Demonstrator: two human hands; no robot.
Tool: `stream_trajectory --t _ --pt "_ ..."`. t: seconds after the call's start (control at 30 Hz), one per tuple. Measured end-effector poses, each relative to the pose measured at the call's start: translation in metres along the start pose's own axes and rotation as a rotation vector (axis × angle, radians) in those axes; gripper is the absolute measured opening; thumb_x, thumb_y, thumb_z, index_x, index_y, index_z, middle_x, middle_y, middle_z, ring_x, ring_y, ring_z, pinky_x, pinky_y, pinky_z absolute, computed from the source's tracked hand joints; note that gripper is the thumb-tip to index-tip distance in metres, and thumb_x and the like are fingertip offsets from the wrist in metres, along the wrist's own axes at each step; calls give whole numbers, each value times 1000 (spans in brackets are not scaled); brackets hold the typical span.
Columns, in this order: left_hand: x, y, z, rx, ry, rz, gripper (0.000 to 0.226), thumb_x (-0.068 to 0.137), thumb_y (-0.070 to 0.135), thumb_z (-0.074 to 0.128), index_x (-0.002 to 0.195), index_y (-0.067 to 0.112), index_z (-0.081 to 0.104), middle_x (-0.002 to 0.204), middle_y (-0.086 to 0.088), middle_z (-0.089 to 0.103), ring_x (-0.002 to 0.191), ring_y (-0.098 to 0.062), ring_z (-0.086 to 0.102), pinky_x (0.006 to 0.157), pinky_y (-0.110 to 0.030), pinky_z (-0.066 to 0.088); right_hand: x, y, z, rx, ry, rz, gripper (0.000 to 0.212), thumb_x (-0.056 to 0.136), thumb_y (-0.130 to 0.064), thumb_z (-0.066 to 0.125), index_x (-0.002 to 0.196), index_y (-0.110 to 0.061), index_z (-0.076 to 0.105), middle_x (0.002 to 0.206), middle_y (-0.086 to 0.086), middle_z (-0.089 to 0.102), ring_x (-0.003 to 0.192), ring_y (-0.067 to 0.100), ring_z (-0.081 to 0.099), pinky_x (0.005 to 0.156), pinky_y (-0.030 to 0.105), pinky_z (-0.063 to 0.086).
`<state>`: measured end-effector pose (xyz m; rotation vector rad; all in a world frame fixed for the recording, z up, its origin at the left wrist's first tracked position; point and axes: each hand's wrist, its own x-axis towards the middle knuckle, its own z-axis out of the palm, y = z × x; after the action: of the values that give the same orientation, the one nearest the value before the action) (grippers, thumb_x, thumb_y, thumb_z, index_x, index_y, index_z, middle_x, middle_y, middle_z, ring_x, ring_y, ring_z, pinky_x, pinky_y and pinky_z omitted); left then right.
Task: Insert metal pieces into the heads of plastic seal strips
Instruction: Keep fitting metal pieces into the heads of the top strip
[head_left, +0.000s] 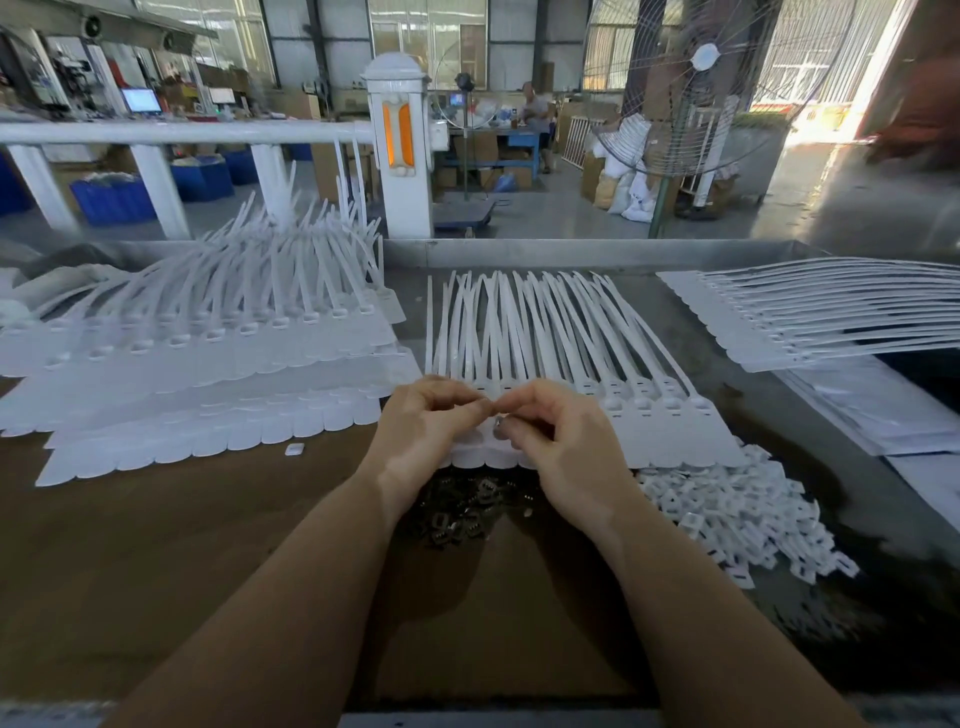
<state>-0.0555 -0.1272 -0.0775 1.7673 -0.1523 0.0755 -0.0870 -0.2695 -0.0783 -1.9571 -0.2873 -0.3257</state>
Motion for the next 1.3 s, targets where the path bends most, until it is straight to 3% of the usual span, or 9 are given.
stream_trajectory --t 0.1,0.27,0.57,0.7,0.77,0.83,1.07,1.2,1.3 --pt "0 1 0 39 -36 18 5 79 19 72 77 15 75 96 1 62 88 -9 61 74 -13 45 0 -1 1 -39 28 8 14 88 -4 58 90 -17 61 89 1 67 87 11 63 83 28 51" --pt "-1 1 0 145 -60 65 5 78 17 74 80 13 75 98 2 61 89 -11 60 80 -16 46 -1 0 1 -75 43 -8 14 87 -2 59 87 -16 59 86 2 66 85 13 62 82 31 51" --pt "0 2 0 229 -95 96 4 81 17 70 79 15 72 98 3 59 93 -12 59 82 -12 44 0 3 2 -166 71 -44 12 85 -6 62 87 -18 64 84 -3 67 82 9 62 77 21 50" --pt "3 -2 2 236 24 80 6 83 18 69 80 13 72 98 3 61 94 -13 57 81 -13 41 0 8 0 -359 285 -48 10 86 -8 60 91 -12 67 86 0 67 85 17 61 85 37 48" --pt "5 -4 3 229 75 58 7 83 18 69 80 13 72 98 2 60 89 -11 55 73 -5 38 1 11 -2 -440 366 -18 14 88 -8 57 95 -11 68 90 2 69 87 21 61 87 40 46" --pt "7 -5 3 239 113 45 7 83 20 70 79 14 72 99 2 59 84 -6 54 66 0 36 1 11 -2 -476 344 5 17 89 -9 55 98 -13 68 93 1 69 90 20 60 85 33 46" --pt "15 1 5 118 138 -105 9 81 18 72 73 20 70 91 -1 66 83 -7 59 64 -16 40 1 12 1 -529 270 1 16 88 -10 54 95 -18 67 91 -2 69 88 15 59 78 28 47" --pt "22 10 7 87 118 -190 2 79 16 73 80 15 73 75 5 67 71 0 56 44 -4 37 2 12 2 -529 265 -13 15 88 -10 54 94 -17 66 90 -1 68 85 16 59 76 29 47" --pt "24 15 8 77 91 -216 4 79 16 74 81 13 73 79 3 69 74 -1 58 50 -11 39 2 12 2 -537 259 -21 14 87 -10 55 93 -16 66 88 0 68 85 17 59 74 31 47"
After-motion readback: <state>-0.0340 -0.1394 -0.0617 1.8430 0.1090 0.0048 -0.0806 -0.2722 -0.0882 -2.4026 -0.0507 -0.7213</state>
